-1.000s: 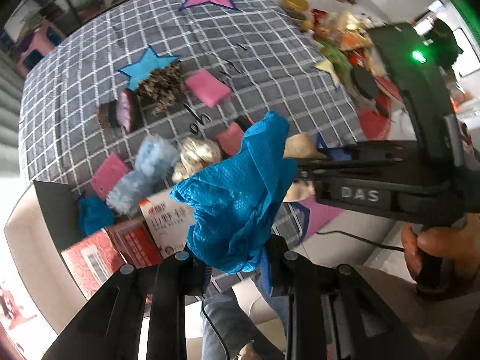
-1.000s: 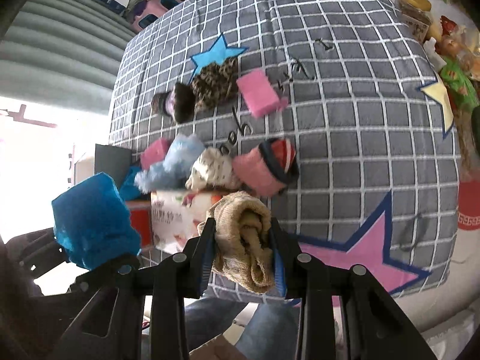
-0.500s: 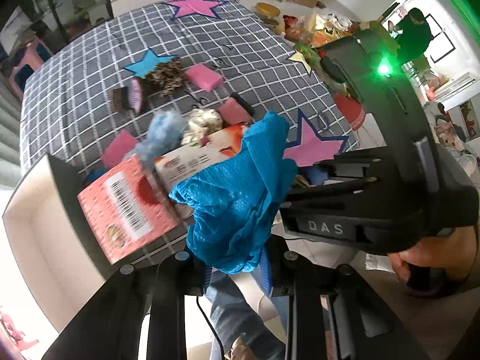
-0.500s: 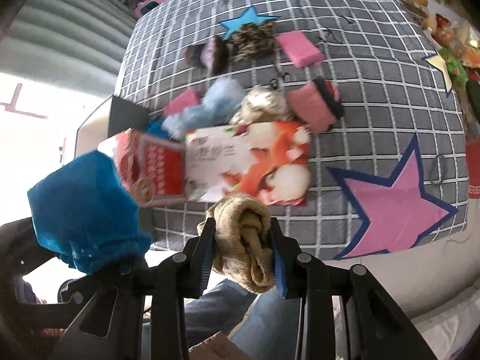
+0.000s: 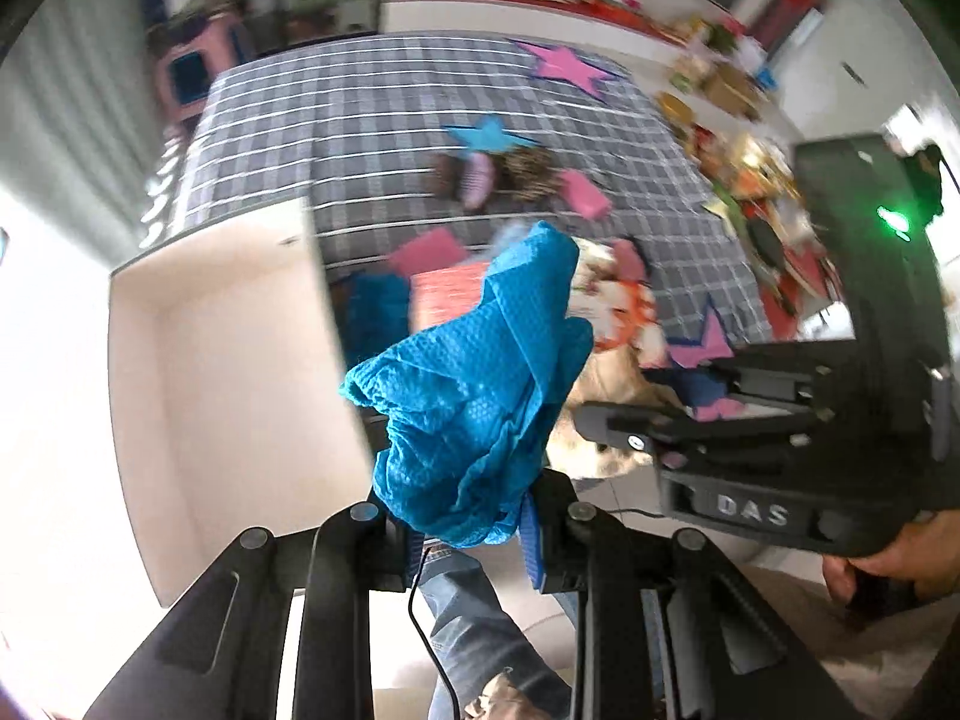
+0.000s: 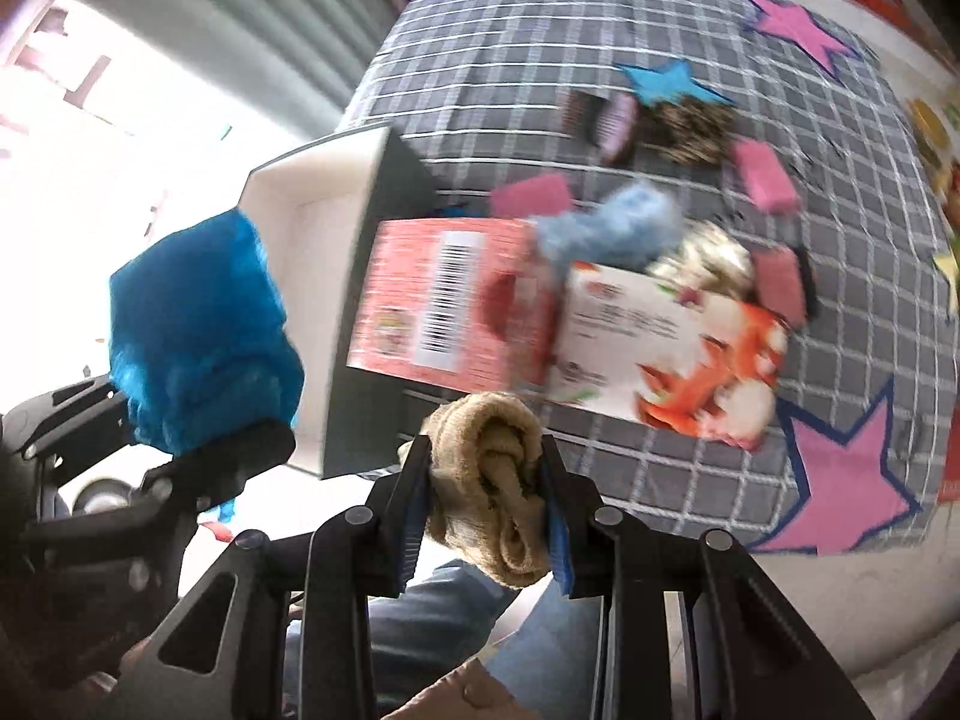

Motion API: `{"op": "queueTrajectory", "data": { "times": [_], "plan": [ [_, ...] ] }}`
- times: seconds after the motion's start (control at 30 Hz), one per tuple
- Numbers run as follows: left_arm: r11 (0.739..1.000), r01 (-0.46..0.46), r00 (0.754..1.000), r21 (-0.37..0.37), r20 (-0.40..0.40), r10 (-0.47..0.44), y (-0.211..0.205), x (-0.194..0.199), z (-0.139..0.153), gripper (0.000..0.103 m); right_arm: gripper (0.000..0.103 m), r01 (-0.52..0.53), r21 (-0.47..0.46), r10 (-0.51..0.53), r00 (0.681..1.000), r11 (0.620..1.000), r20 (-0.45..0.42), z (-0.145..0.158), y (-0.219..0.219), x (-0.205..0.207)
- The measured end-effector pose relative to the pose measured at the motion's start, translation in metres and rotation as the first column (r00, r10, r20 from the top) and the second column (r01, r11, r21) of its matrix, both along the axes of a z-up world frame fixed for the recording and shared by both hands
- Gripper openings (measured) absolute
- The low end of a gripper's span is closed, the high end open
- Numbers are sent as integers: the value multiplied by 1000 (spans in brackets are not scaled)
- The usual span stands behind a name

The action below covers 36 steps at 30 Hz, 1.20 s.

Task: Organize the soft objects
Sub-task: 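Carry the blue bag and beige sock over the white box with both tools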

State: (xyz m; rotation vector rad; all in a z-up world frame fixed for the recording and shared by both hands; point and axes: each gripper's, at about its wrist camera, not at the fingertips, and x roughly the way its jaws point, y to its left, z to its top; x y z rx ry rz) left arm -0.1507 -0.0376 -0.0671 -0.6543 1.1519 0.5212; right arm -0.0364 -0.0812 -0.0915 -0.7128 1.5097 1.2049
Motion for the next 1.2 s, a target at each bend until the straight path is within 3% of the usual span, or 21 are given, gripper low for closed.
{"op": "queueTrajectory", "data": {
  "times": [0.17,0.5,0.77,1.2],
  "plan": [
    [989,-145,989,8,-15,145,20,-40,-2,28,35,-100,32,100,995,995,-9,5,24,-35],
    [936,-352,932,4,-87,351,50,-109,-27,28,35,-245,70,246,969,967,1,7,66,-92],
    [913,-408,905,3,-135,404,55,-123,-43,28,35,-310,61,311,950,949,-4,-2,91,-115],
    [902,-431,892,-16,-155,424,59,-122,-53,28,35,-361,35,361,933,932,14,-7,104,-128]
  ]
}}
